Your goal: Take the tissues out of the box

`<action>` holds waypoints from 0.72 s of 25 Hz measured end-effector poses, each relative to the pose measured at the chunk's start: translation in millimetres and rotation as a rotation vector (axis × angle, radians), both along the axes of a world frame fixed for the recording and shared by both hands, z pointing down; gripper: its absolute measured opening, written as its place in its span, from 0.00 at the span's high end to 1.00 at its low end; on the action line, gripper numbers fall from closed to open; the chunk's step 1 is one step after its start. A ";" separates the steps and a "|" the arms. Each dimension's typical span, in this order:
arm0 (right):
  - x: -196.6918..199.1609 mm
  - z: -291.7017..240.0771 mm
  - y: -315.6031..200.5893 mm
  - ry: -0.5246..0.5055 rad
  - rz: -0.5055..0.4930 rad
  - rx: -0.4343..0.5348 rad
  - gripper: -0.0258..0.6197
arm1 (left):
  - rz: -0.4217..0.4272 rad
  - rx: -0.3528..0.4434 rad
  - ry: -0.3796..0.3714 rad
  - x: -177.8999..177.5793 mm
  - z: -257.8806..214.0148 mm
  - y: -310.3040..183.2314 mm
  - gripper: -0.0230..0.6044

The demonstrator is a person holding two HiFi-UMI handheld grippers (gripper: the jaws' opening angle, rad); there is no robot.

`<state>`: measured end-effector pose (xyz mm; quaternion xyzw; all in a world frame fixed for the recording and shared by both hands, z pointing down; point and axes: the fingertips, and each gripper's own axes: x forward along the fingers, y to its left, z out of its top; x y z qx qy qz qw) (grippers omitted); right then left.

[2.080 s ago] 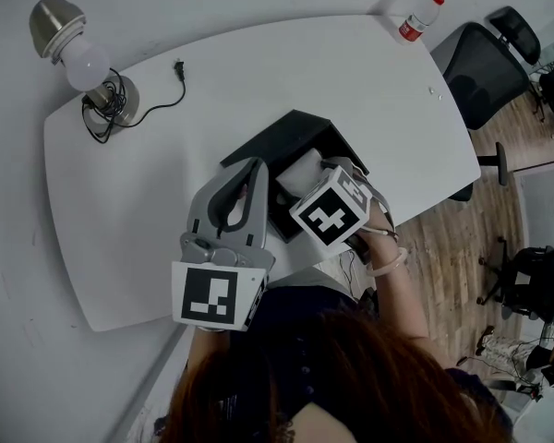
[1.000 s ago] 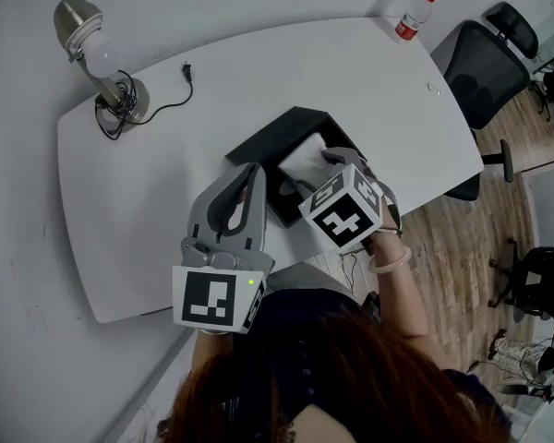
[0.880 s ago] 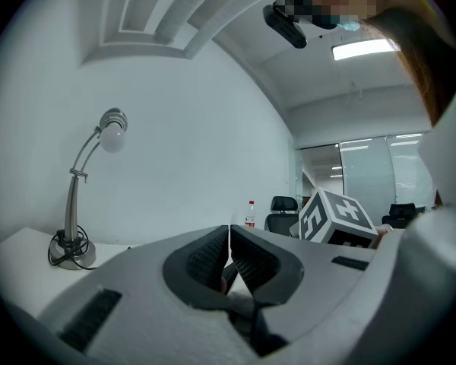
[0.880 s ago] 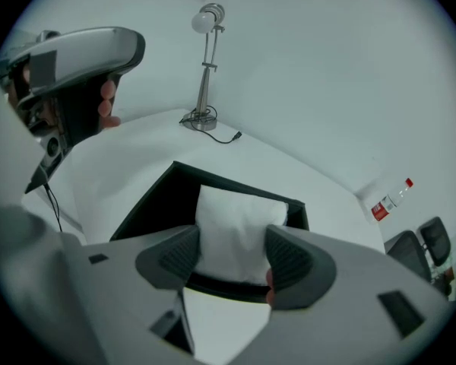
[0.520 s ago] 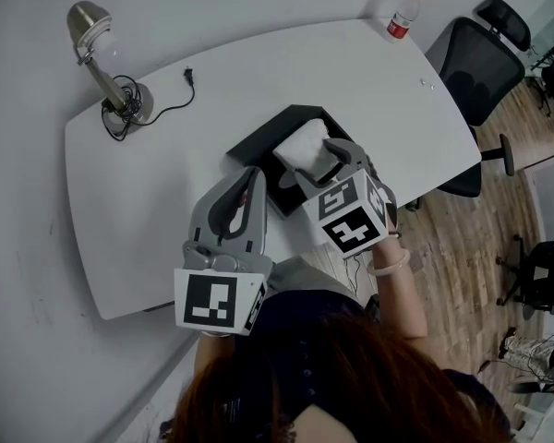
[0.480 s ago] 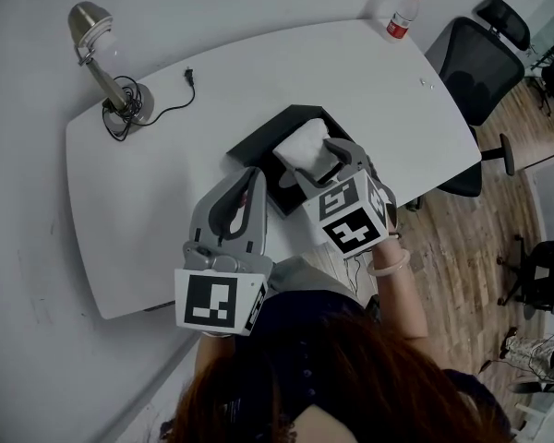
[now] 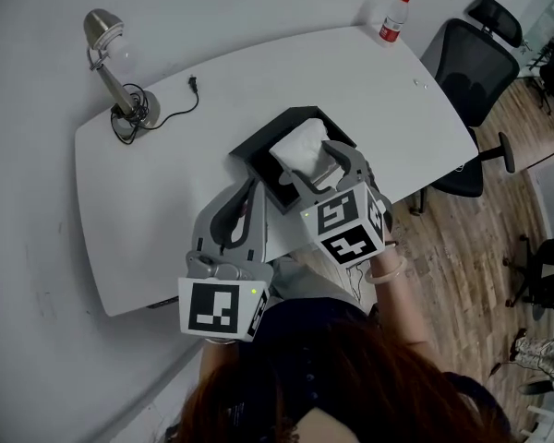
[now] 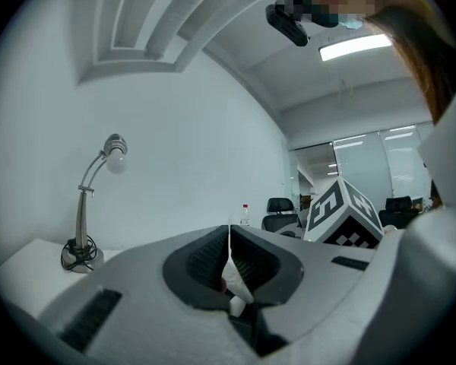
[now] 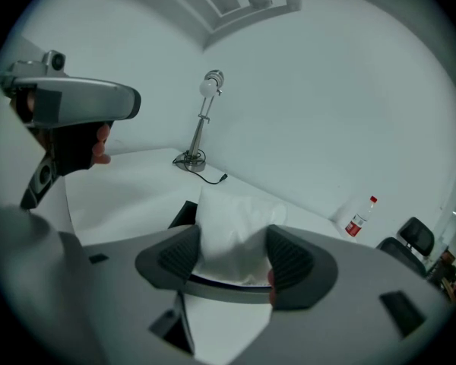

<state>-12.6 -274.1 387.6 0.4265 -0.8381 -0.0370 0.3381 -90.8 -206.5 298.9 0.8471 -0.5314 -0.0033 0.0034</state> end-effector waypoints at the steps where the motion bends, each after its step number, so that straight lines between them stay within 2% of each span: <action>1: 0.9 -2.3 2.4 -0.008 0.006 0.010 0.52 | 0.001 0.003 -0.001 0.7 -0.7 3.6 0.92; 18: 10.8 -50.8 49.0 -0.096 0.061 0.175 0.52 | -0.007 0.042 -0.024 0.0 -13.8 63.7 0.92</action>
